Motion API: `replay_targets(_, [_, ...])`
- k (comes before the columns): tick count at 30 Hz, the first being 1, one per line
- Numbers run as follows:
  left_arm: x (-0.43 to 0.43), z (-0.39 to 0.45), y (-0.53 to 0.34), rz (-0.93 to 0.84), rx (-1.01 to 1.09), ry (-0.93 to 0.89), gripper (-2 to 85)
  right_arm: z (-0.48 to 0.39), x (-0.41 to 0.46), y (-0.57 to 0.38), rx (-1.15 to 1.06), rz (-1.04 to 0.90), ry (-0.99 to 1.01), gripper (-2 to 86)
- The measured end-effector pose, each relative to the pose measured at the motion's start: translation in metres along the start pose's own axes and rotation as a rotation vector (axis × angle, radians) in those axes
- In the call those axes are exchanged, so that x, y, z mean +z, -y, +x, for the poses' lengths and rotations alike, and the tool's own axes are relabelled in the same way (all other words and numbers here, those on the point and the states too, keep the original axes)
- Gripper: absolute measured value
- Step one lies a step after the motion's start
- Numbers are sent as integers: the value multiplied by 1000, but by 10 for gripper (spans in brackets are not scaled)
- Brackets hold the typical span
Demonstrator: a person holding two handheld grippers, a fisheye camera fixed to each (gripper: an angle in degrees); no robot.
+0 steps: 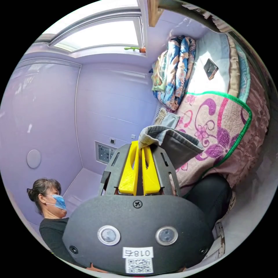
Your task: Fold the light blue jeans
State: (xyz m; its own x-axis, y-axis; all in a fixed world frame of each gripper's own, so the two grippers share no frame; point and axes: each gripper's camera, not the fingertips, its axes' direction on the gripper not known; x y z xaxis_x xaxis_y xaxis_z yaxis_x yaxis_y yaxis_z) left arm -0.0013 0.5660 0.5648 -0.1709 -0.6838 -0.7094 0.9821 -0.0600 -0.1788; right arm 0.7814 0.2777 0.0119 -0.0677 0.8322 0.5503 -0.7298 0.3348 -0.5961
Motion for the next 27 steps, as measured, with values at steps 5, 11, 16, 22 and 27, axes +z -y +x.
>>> replay_targets(5, [-41, -13, -52, 20, -45, -11, -9, -22, -16, 4, -21, 24, 26, -1])
replay_targets(11, [-75, -18, -94, 94, -108, -20, -9, -34, -13, 6, -18, 54, 9, -1])
replay_targets(16, [-57, -24, -70, 149, -161, -19, -9, -10, 51, 29, 47, -4, -23, -1])
replay_targets(22, [-27, -2, -9, 195, -151, -46, -8, 26, 167, 70, 150, 4, 15, -1])
replay_targets(27, [33, 1, 58, 194, -228, -57, -7, 41, 303, 124, 179, 26, 4, 0])
